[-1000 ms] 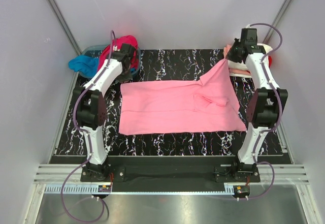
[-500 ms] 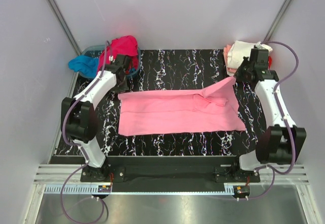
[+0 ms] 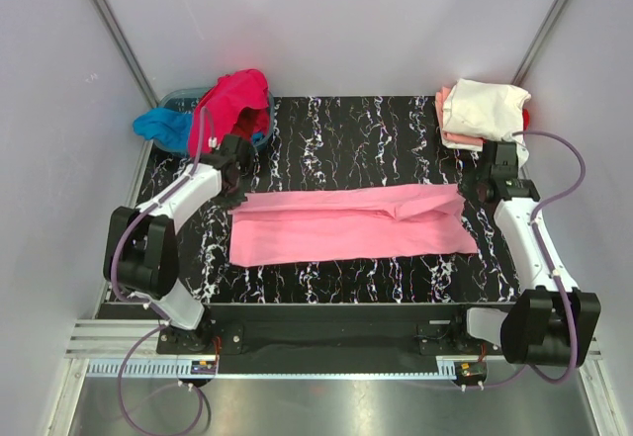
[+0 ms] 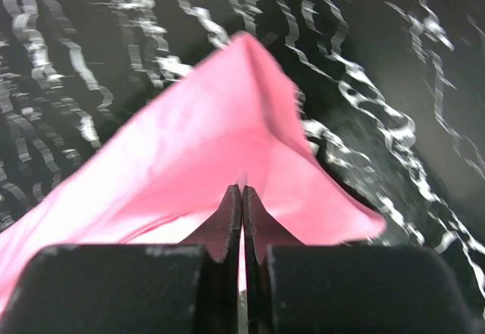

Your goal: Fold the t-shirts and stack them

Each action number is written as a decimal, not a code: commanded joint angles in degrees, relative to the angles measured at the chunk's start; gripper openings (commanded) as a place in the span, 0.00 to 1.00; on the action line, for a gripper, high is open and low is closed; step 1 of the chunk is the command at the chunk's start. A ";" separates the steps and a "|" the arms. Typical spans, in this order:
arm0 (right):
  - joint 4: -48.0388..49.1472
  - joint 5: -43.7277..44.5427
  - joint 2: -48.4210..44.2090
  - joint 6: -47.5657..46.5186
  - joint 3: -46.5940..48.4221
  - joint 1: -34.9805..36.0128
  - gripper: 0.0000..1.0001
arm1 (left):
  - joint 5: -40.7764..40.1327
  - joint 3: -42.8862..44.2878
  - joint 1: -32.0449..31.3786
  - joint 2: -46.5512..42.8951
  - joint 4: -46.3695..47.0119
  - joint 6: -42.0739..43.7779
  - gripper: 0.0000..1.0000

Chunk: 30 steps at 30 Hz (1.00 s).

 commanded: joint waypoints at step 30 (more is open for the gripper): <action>11.12 -22.42 21.37 16.65 -9.61 5.66 0.75 | 7.05 2.26 -5.82 12.64 2.44 -2.40 0.44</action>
